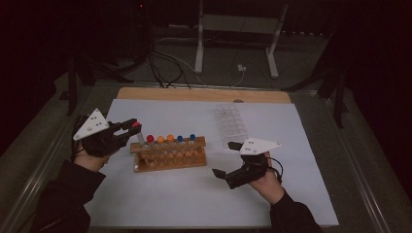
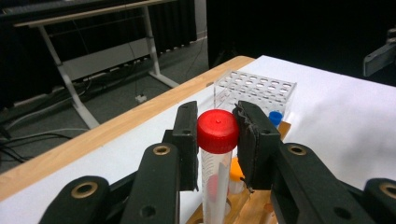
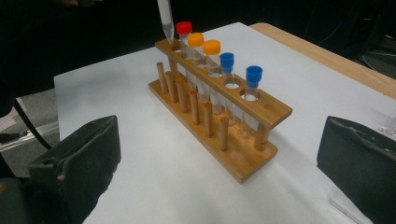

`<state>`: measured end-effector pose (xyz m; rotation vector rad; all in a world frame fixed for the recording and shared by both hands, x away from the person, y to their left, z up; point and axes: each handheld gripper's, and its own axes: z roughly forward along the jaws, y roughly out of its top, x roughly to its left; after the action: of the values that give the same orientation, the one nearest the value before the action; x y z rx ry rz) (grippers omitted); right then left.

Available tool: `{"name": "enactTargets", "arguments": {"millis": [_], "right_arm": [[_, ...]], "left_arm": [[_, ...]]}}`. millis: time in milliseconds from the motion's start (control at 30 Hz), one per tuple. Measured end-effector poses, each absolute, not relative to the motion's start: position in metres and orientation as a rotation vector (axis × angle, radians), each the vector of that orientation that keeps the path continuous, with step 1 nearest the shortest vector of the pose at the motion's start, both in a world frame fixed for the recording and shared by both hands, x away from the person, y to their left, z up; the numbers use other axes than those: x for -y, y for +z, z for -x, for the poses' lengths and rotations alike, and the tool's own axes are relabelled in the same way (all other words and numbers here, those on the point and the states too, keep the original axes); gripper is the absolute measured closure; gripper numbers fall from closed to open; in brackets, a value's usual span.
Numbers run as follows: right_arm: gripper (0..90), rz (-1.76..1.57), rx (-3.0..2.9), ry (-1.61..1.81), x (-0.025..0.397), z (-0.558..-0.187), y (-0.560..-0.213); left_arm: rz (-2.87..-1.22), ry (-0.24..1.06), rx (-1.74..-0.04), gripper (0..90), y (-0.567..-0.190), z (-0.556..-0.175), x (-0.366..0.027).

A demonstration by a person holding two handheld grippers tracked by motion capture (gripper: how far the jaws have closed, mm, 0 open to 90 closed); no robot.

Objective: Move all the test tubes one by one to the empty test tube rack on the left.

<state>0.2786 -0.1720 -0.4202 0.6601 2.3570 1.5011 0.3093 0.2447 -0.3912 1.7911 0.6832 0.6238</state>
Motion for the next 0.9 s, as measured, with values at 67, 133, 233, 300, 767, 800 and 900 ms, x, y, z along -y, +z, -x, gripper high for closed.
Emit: {"name": "enactTargets", "arguments": {"millis": [67,133,233,300,767,800,900], "right_arm": [[0.0,-0.660,-2.357,1.500,0.172,-0.279,-0.420],[0.0,-0.660,-2.359,1.500,0.173,-0.279,-0.420],[0.0,-0.660,-2.360,1.501,0.173,-0.279,-0.420],[0.0,-0.659,-2.361,1.498,0.173,-0.279,-0.420],[0.0,-0.667,-2.363,1.502,0.174,-0.278,-0.419],[0.0,-0.664,-2.362,1.502,0.174,-0.278,-0.419],[0.0,-0.663,-2.364,1.500,0.175,-0.278,-0.419]], "left_arm": [[-1.786,0.607,-0.700,71.9,-0.399,-0.313,-0.246],[-1.795,0.610,-0.715,71.9,-0.405,-0.315,-0.246],[-1.806,0.591,-0.728,71.8,-0.418,-0.318,-0.247],[-1.813,0.571,-0.738,71.8,-0.425,-0.319,-0.247],[-1.904,0.551,-0.778,71.5,-0.451,-0.324,-0.241],[-1.907,0.549,-0.778,71.3,-0.450,-0.323,-0.241],[-1.884,0.529,-0.775,57.5,-0.447,-0.319,-0.243]]}}
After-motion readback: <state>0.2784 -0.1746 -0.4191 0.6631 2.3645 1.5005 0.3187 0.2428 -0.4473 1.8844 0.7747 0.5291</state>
